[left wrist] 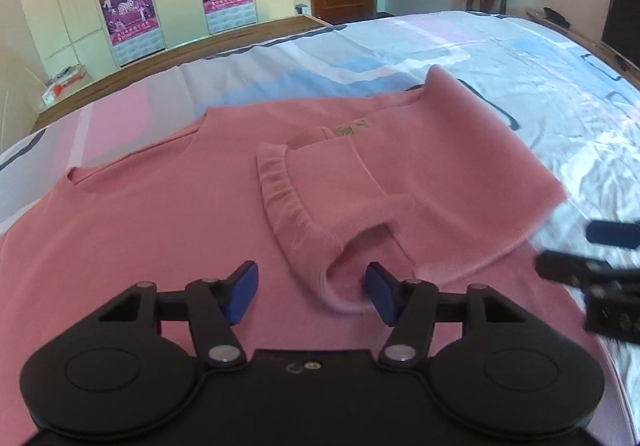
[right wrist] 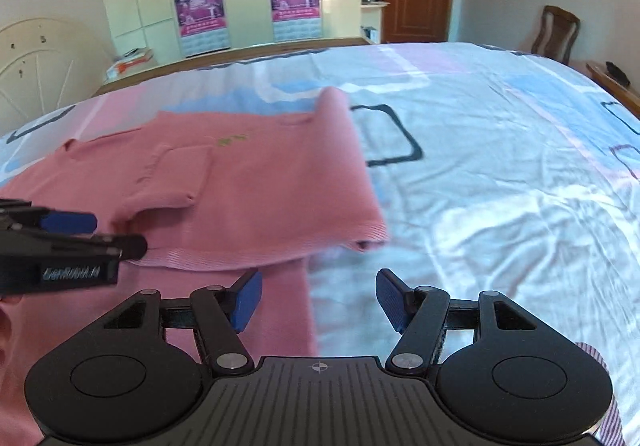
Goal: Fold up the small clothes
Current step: 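Carry the held sleeve across the sweater body with the right tool, then open the right tool and release the sleeve onto the sweater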
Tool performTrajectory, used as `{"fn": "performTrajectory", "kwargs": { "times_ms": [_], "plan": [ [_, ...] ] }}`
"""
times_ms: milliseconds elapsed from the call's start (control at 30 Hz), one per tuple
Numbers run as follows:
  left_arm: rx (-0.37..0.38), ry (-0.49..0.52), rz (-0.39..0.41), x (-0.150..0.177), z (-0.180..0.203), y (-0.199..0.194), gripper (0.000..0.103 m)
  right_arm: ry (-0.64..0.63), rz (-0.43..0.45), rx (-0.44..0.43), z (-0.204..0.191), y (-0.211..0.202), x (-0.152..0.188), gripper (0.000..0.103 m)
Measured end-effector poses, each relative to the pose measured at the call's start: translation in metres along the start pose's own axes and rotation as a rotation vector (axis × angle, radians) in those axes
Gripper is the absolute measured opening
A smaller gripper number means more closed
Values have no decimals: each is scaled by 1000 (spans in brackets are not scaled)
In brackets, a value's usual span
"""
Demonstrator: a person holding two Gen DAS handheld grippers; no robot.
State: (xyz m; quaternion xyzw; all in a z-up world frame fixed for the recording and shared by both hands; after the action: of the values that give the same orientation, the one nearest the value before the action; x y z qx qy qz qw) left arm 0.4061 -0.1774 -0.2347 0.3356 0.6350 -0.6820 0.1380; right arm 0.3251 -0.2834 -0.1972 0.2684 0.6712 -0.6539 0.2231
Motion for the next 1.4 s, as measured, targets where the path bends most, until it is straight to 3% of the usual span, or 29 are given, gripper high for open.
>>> {"fn": "performTrajectory", "kwargs": {
  "times_ms": [133, 167, 233, 267, 467, 633, 767, 800, 833, 867, 967, 1067, 1133, 1300, 1333, 1400],
  "plan": [
    [-60, 3, 49, -8, -3, 20, 56, 20, -13, -1, 4, 13, -2, 63],
    [-62, -2, 61, -9, -5, 21, 52, 23, -13, -2, 6, 15, -2, 63],
    [-49, -24, 82, -12, -12, 18, 31, 23, -15, -7, 6, 20, 0, 63],
    [-37, -39, 91, -15, -15, 18, 12, 21, -15, -10, 5, 23, 0, 63],
    [11, -195, 188, -24, -51, -9, 10, 5, -3, -1, 3, 37, -7, 63],
    [27, -348, 289, -35, -98, -49, 10, 5, 4, 4, 0, 46, -15, 63],
    [-7, -421, 316, -27, -136, -67, 10, -6, 26, -16, -11, 56, -26, 60],
    [-24, -432, 315, -21, -146, -68, 10, -4, 27, -20, -13, 59, -28, 52],
    [-43, -442, 307, -15, -156, -67, 10, 3, 24, -40, -14, 61, -30, 29],
    [-51, -458, 284, -7, -165, -64, 10, 20, 12, -66, -15, 63, -31, 19],
    [-70, -523, 225, 18, -186, -52, 10, 31, 1, -90, -17, 64, -30, 14],
    [-64, -564, 141, 37, -196, -33, 10, 48, -10, -65, -9, 64, -25, 12],
    [-61, -602, 99, 46, -202, -27, 16, 59, -20, -66, -5, 65, -20, 12],
    [-78, -714, 132, 54, -234, -39, 50, 42, -41, -110, -2, 48, -18, 14],
    [-77, -715, 139, 53, -239, -41, 51, 53, -34, -122, -1, 41, -16, 20],
    [-54, -713, 135, 50, -242, -36, 51, 69, 8, -147, 0, 31, -20, 46]
  ]
}}
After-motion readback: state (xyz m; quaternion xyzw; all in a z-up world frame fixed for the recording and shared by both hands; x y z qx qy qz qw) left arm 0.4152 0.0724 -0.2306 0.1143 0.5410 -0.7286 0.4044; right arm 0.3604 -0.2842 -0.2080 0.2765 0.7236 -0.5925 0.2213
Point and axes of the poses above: each gripper's, at about its wrist camera, not at the fingertips, and y roughly the way its jaws point, z to its right, x to its underside, the point moved 4 cm from there along y, roughly the way its jaws point, and after that the axes turned 5 degrees about -y, right-handed, at the moved point
